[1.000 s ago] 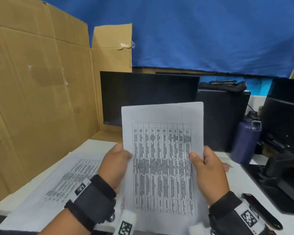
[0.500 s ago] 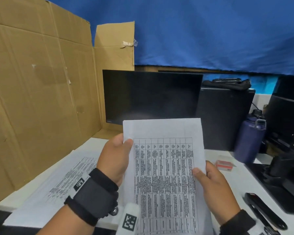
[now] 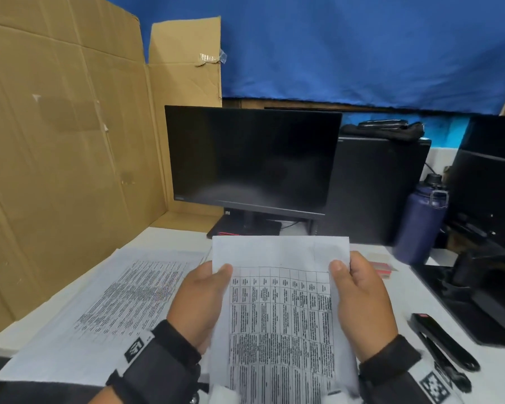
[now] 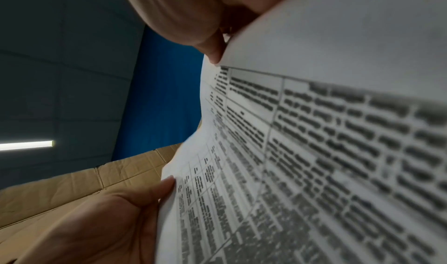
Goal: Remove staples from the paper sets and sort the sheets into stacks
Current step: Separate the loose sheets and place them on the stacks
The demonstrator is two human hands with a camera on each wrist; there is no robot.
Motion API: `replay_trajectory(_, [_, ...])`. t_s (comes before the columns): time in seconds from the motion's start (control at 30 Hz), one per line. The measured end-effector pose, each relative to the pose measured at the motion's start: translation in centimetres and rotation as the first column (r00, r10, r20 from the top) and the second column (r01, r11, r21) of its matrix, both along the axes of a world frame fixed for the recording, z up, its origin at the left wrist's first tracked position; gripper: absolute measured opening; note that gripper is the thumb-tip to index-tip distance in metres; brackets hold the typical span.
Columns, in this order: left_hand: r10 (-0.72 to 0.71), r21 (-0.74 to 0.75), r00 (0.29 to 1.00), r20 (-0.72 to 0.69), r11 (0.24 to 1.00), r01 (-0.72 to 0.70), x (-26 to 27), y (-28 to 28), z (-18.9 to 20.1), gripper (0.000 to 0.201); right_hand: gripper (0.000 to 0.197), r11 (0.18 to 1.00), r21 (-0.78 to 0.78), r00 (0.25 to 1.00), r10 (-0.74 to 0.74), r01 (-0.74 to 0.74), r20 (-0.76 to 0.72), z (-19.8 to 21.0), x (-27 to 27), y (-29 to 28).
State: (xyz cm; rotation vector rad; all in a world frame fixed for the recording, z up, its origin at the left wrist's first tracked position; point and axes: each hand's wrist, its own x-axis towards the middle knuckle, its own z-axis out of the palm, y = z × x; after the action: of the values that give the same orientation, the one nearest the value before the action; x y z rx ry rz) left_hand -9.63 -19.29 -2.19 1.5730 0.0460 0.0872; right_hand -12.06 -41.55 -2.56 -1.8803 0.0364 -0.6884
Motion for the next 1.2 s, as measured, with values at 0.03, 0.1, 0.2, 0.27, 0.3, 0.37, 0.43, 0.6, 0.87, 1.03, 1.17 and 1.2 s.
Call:
replay_trajectory(0.03, [-0.003,0.024,1.0,0.007,1.0,0.002,0.1,0.0,-0.3,0.029,0.024,1.0,-0.015,1.0,-0.008,0.008,-0.007,-0.2,0.0,0.1])
replay_trajectory(0.1, [0.042,0.097,0.999,0.03,0.994,-0.045,0.2,0.0,-0.8,0.039,0.028,1.0,-0.02,1.0,-0.021,0.021,-0.018,-0.2,-0.2,0.0])
replay_trajectory(0.2, [0.095,0.179,0.994,0.054,0.979,-0.103,0.0,0.2,-1.3,0.054,0.034,0.99,-0.136,0.994,0.035,-0.049,-0.099,0.3,-0.1,-2.0])
replay_trajectory(0.27, [0.115,0.205,0.992,0.056,0.971,-0.125,-0.2,0.4,-1.7,0.068,0.02,0.964,-0.224,0.976,0.102,-0.145,-0.195,0.3,0.1,-4.6])
replay_trajectory(0.3, [0.122,0.215,0.991,0.056,0.968,-0.131,-0.2,0.6,-1.8,0.072,0.007,0.955,-0.267,0.968,0.065,-0.13,-0.241,0.0,0.3,-6.5])
replay_trajectory(0.37, [0.124,0.226,0.991,0.049,0.965,-0.132,-0.1,0.8,-1.9,0.065,0.032,0.844,-0.536,0.904,-0.255,0.034,-0.344,-1.5,0.8,-10.8])
replay_trajectory(0.43, [0.1,0.24,0.993,0.056,0.965,-0.111,-0.2,0.7,-1.7,0.05,0.065,0.625,-0.775,0.658,-0.623,0.095,-0.423,-3.8,1.0,-15.0])
replay_trajectory(0.6, [0.021,0.333,0.994,0.104,0.941,-0.054,-0.3,0.3,-1.9,0.036,0.061,0.64,-0.755,0.488,-0.618,-0.142,-0.617,-8.2,0.8,-20.5])
replay_trajectory(0.87, [-0.129,0.497,0.959,0.252,0.867,-0.014,-1.9,-0.4,-2.1,0.034,0.026,0.961,-0.254,0.845,-0.226,0.112,-0.485,-0.8,-1.4,-14.2])
replay_trajectory(1.03, [-0.239,0.58,0.922,0.304,0.815,0.02,-3.4,-1.6,-2.1,0.033,0.019,0.888,0.454,0.997,0.064,-0.073,0.035,4.5,-3.8,-5.3])
replay_trajectory(1.17, [-0.346,0.71,0.88,0.327,0.704,0.013,-4.7,-2.3,-2.4,0.034,0.015,0.831,0.54,0.968,-0.013,-0.129,0.251,5.2,-4.1,0.5])
replay_trajectory(1.2, [-0.365,0.732,0.866,0.341,0.681,-0.001,-4.9,-2.3,-2.5,0.031,0.018,0.827,0.55,0.962,-0.045,-0.116,0.271,5.0,-3.9,1.6])
